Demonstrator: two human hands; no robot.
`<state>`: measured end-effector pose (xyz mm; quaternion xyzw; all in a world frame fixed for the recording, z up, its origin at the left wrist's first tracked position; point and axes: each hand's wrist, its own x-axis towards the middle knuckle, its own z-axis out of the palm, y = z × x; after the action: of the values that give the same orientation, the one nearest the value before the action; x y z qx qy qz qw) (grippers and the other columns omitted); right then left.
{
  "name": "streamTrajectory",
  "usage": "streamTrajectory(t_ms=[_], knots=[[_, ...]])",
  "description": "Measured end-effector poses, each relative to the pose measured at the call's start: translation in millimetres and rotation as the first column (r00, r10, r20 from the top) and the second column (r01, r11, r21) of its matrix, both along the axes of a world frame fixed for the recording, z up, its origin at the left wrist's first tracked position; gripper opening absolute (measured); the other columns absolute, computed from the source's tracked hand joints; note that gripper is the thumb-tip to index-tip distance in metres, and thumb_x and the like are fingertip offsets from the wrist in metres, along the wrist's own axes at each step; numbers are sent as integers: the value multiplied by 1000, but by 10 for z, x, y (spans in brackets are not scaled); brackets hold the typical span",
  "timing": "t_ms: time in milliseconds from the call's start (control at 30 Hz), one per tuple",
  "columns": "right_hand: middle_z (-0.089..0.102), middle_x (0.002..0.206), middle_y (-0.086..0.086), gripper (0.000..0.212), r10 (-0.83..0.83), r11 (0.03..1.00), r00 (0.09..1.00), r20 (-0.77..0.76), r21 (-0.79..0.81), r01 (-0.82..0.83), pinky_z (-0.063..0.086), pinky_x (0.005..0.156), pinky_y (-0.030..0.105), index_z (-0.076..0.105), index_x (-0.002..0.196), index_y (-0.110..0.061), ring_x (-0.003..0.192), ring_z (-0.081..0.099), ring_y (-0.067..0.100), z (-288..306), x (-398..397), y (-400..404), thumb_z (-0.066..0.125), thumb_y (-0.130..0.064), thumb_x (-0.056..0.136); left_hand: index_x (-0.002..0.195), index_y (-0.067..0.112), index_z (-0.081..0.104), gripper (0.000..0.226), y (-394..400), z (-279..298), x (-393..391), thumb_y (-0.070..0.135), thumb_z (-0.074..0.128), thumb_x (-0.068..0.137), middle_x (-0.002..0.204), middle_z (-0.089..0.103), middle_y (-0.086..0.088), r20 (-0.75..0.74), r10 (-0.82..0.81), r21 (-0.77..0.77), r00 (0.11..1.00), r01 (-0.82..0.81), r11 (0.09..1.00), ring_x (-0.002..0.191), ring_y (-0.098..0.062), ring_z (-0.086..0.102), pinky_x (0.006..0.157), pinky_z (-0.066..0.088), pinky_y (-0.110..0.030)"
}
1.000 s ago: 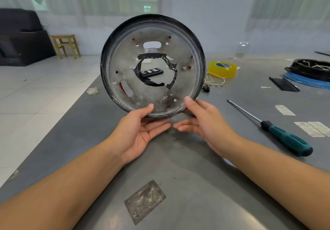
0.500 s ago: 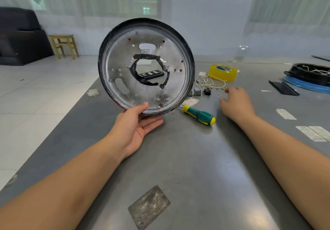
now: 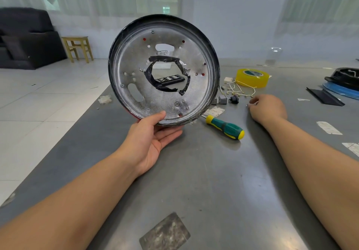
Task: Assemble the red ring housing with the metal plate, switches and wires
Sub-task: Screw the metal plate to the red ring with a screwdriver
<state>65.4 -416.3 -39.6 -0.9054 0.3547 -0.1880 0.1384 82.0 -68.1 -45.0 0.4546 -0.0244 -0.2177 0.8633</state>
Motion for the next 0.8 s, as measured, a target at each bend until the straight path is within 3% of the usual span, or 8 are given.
streamTrajectory(t_ms=[200, 300, 400, 500, 633, 800], knots=[[68, 118, 13, 21, -21, 1000, 1000, 7, -22, 21, 54, 95, 45, 72, 111, -24, 114, 58, 39, 10, -22, 69, 55, -28, 99, 135, -5, 58, 33, -12, 3, -29, 6, 59, 103, 111, 78, -24, 21, 10, 15, 1000, -10, 1000, 97, -41, 78, 77, 67, -46], [70, 109, 15, 22, -28, 985, 998, 60, -168, 38, 49, 91, 41, 70, 105, -20, 106, 60, 41, 2, -79, 161, 50, -25, 97, 137, -4, 57, 35, -9, 6, -34, 5, 59, 103, 112, 77, -24, 20, 15, 14, 1000, -16, 1000, 97, -42, 78, 77, 67, -47], [71, 93, 12, 15, 48, 962, 990, 134, -271, -10, 39, 73, 36, 65, 93, -19, 85, 58, 37, 39, -206, 298, 51, -26, 93, 137, -3, 56, 36, -10, 11, -38, 4, 60, 103, 113, 77, -24, 17, 12, 26, 1000, -12, 1000, 95, -43, 78, 74, 67, -48], [65, 81, 6, 9, 134, 969, 963, 232, -232, -79, 37, 62, 33, 57, 84, -21, 74, 51, 32, 52, -376, 469, 56, -28, 89, 136, -4, 57, 35, -1, 14, -59, 4, 61, 103, 111, 77, -25, 22, 11, 50, 1000, -13, 999, 93, -44, 78, 72, 67, -48], [63, 73, -6, 8, 265, 964, 857, 441, -122, -235, 45, 63, 29, 61, 81, -20, 74, 61, 21, 47, -560, 806, 65, -23, 87, 135, 0, 57, 32, 8, 16, -90, 4, 61, 103, 111, 78, -22, 51, 22, 71, 998, -25, 997, 92, -43, 78, 74, 67, -50], [65, 72, -8, 11, 367, 924, 706, 605, -147, -354, 51, 65, 28, 62, 80, -18, 66, 61, 13, 64, -679, 1184, 70, -20, 86, 135, 8, 56, 31, -3, 21, -126, 6, 61, 104, 116, 78, -18, 94, 30, 94, 995, -39, 995, 90, -41, 79, 73, 67, -51]])
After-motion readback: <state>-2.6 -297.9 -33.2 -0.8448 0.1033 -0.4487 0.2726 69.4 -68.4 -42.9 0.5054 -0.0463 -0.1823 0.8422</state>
